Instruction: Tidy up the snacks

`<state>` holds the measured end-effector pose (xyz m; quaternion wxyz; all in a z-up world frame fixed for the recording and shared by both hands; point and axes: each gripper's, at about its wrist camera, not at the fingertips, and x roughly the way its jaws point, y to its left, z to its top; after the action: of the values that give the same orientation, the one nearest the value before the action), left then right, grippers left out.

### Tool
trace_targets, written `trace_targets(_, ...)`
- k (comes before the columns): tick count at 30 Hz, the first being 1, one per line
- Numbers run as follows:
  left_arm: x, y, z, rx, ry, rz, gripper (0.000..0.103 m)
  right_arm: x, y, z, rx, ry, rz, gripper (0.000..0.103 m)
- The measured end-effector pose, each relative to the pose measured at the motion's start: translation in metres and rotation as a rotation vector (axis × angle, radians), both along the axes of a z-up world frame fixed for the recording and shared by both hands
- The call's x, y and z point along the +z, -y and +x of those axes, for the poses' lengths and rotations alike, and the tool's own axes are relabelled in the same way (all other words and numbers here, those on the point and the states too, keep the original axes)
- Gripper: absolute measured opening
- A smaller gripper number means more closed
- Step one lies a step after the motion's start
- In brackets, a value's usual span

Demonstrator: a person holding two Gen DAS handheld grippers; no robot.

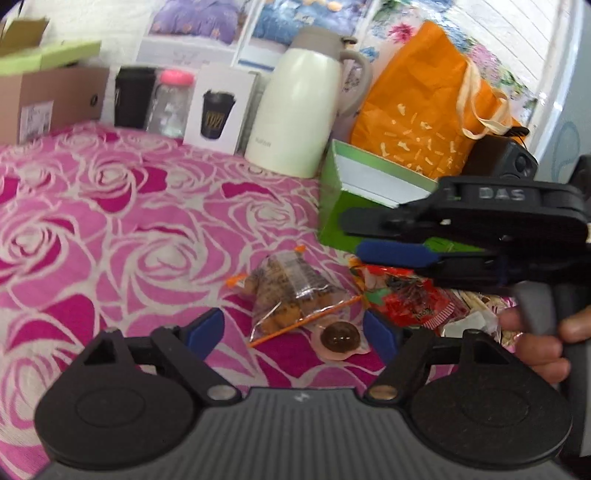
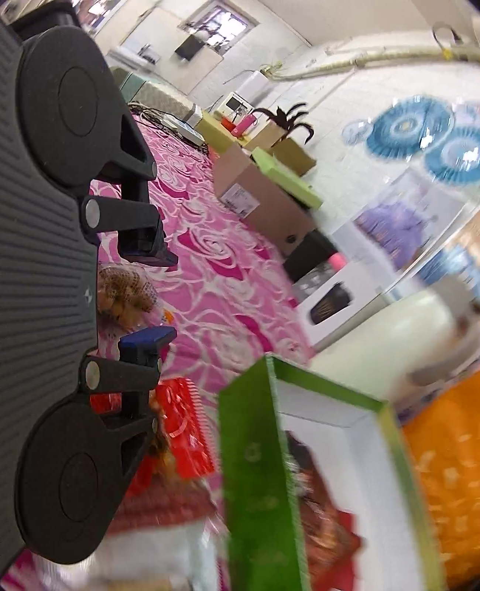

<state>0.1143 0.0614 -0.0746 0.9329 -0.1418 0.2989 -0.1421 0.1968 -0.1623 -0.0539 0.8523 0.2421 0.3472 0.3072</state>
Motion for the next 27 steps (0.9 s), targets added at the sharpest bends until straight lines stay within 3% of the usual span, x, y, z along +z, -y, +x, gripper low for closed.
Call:
trace_targets(4, -0.005, -0.005, 0.006, 0.005, -0.018, -0.016, 0.075, -0.012, -0.014, 0.011, 0.012, -0.053, -0.014, 0.067)
trace_targets(8, -0.006, -0.005, 0.011, 0.001, -0.014, -0.034, 0.072, -0.011, -0.029, 0.01, 0.082, -0.017, -0.069, 0.088)
trace_targets(10, -0.007, -0.005, 0.012, -0.01, -0.012, -0.052, 0.067, -0.011, -0.036, 0.01, 0.122, -0.009, -0.102, 0.085)
trace_targets(12, -0.007, -0.004, 0.011, -0.013, -0.006, -0.059, 0.052, -0.016, -0.041, 0.01, 0.127, -0.033, -0.131, 0.071)
trace_targets(14, -0.008, -0.004, 0.011, -0.018, -0.006, -0.066, 0.043, -0.02, -0.038, 0.009, 0.118, -0.032, -0.109, 0.068)
trace_targets(27, 0.022, 0.016, -0.011, -0.086, 0.101, -0.02, 0.04, 0.004, -0.012, -0.022, 0.034, 0.065, -0.022, 0.064)
